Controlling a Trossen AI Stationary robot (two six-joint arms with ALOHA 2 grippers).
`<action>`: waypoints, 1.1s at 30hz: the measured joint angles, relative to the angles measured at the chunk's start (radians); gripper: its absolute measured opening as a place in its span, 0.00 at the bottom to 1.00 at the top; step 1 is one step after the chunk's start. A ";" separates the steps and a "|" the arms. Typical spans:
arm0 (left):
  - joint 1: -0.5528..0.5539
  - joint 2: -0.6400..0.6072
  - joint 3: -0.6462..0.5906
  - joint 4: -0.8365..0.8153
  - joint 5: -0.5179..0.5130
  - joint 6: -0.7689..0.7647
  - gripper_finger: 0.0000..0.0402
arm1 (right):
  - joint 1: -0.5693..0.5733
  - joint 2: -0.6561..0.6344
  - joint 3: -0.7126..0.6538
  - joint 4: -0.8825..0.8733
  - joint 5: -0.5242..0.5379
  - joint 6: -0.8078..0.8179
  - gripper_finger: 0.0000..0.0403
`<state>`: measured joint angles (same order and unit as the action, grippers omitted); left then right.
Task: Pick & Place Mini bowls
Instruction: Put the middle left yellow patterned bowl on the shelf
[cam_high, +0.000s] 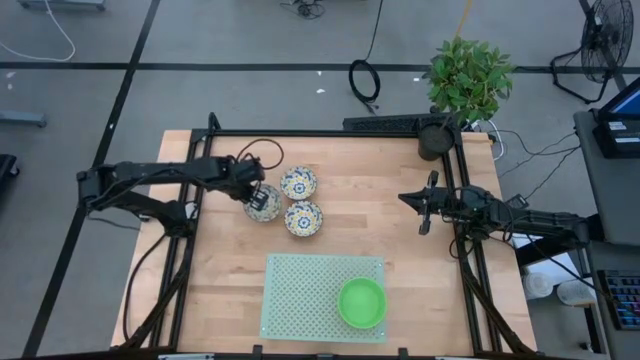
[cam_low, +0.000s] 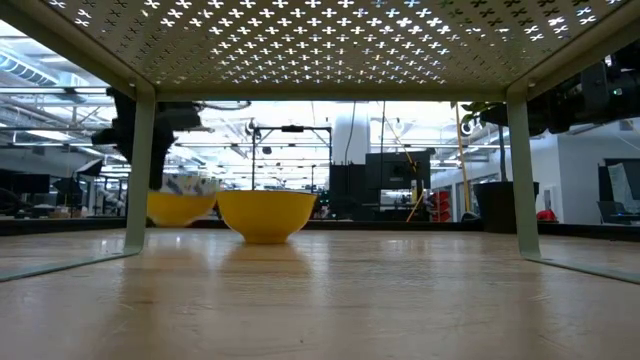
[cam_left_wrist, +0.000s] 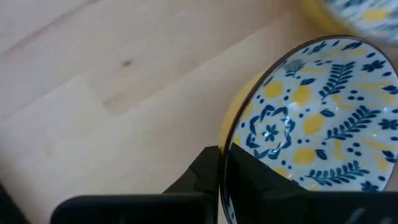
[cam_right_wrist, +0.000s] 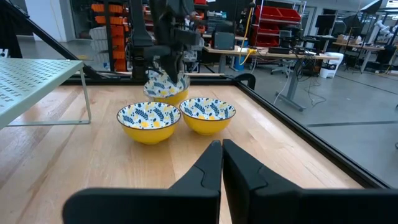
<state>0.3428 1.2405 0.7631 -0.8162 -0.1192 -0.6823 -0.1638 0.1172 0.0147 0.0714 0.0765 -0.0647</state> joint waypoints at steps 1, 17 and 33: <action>0.000 -0.016 0.000 0.000 0.003 0.000 0.06 | 0.000 0.000 0.000 0.000 0.000 0.000 0.00; -0.001 -0.262 0.001 0.015 0.012 0.019 0.06 | 0.000 0.000 0.000 0.000 0.000 0.000 0.00; -0.148 -0.312 0.003 0.353 0.062 0.228 0.06 | 0.000 0.000 0.000 0.000 0.000 0.000 0.00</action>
<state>0.1945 0.9287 0.7658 -0.4632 -0.0569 -0.4546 -0.1638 0.1169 0.0147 0.0715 0.0765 -0.0647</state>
